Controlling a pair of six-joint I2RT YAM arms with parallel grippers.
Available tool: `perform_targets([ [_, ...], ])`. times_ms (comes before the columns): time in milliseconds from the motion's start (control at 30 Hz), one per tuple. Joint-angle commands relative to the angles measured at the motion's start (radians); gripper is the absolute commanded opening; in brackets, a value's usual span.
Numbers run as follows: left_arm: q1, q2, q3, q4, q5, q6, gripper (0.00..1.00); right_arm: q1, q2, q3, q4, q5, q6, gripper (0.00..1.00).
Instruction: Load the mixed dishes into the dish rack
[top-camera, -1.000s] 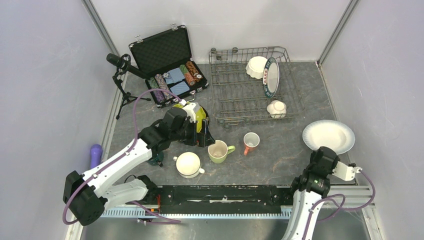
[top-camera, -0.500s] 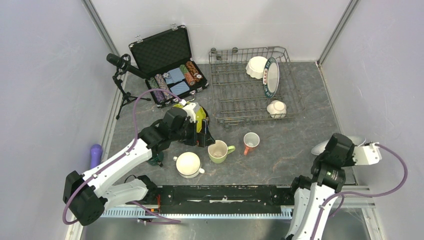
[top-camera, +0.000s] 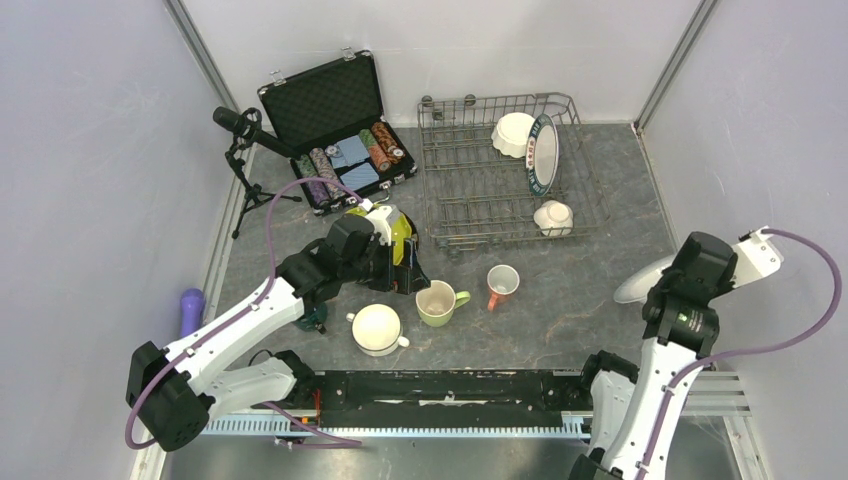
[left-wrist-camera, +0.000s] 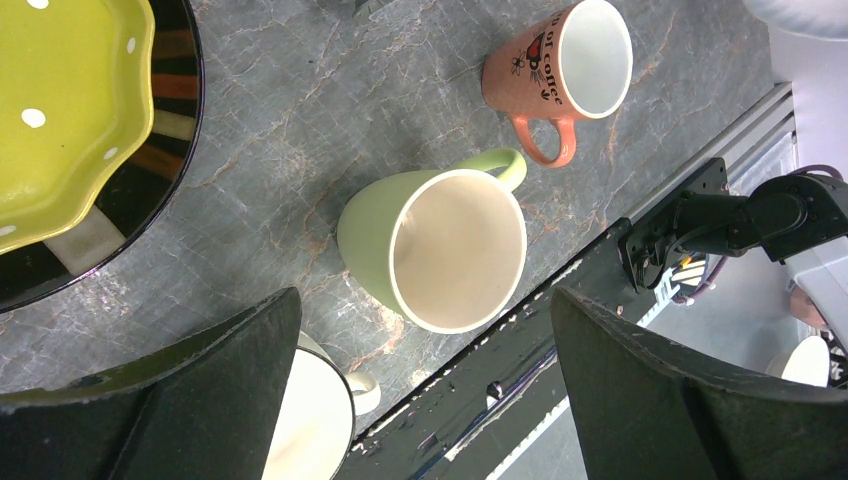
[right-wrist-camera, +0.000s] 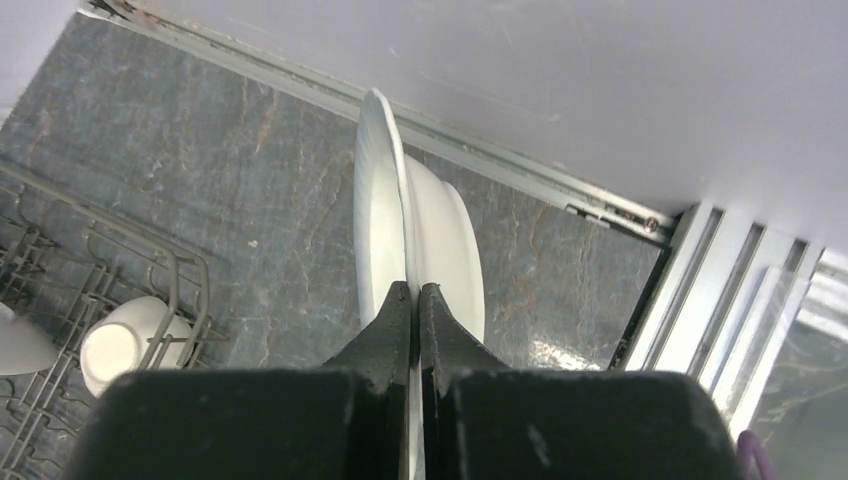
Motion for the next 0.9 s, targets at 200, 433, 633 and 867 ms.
perform_targets([
  [200, -0.001, 0.007, 0.037, 0.032, 0.010, 0.020, 1.00, -0.003, 0.188, 0.376, 0.147, -0.097, -0.172, 0.00],
  [433, 0.000, 0.021, 0.046, 0.025, -0.004, 0.026, 1.00, -0.003, 0.372, 0.564, 0.197, -0.329, -0.204, 0.00],
  [633, 0.000, 0.033, 0.059, 0.017, -0.024, 0.039, 1.00, 0.019, 0.477, 0.567, 0.352, -0.549, -0.148, 0.00],
  [867, 0.002, 0.046, 0.086, 0.009, -0.034, 0.052, 1.00, 0.149, 0.640, 0.675, 0.380, -0.552, -0.171, 0.00],
])
